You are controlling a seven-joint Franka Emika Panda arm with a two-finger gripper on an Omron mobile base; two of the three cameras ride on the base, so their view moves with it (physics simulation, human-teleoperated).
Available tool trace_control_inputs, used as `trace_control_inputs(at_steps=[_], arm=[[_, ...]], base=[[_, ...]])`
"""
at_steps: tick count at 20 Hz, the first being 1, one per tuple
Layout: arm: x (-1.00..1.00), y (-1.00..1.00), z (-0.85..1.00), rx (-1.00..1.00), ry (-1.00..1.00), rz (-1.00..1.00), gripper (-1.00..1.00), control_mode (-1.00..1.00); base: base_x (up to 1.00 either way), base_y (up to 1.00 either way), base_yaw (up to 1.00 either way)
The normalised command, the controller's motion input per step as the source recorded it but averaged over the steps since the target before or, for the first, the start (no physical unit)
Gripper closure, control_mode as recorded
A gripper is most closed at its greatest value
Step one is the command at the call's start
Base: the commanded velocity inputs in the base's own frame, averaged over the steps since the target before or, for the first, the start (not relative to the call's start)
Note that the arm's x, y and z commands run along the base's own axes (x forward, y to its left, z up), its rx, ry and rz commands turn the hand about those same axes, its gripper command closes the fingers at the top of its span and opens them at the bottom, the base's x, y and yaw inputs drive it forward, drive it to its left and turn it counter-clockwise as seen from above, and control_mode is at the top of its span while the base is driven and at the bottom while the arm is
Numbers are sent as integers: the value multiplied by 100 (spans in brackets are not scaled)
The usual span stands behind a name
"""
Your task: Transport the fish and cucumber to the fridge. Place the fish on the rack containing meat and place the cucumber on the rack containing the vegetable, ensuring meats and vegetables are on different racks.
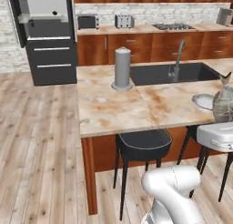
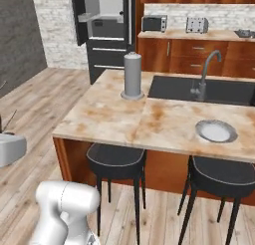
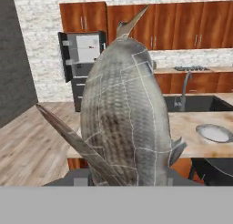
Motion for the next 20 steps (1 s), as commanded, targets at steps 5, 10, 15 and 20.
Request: trace_control_inputs(at_steps=[5,10,15,20], arm=[[0,0,0,0,0,0,100,100],[0,0,0,0,0,0,100,100],[0,0,0,0,0,0,100,100],[0,0,0,0,0,0,100,100]], base=[[0,100,0],[1,100,0],[30,100,0],[84,95,-1]])
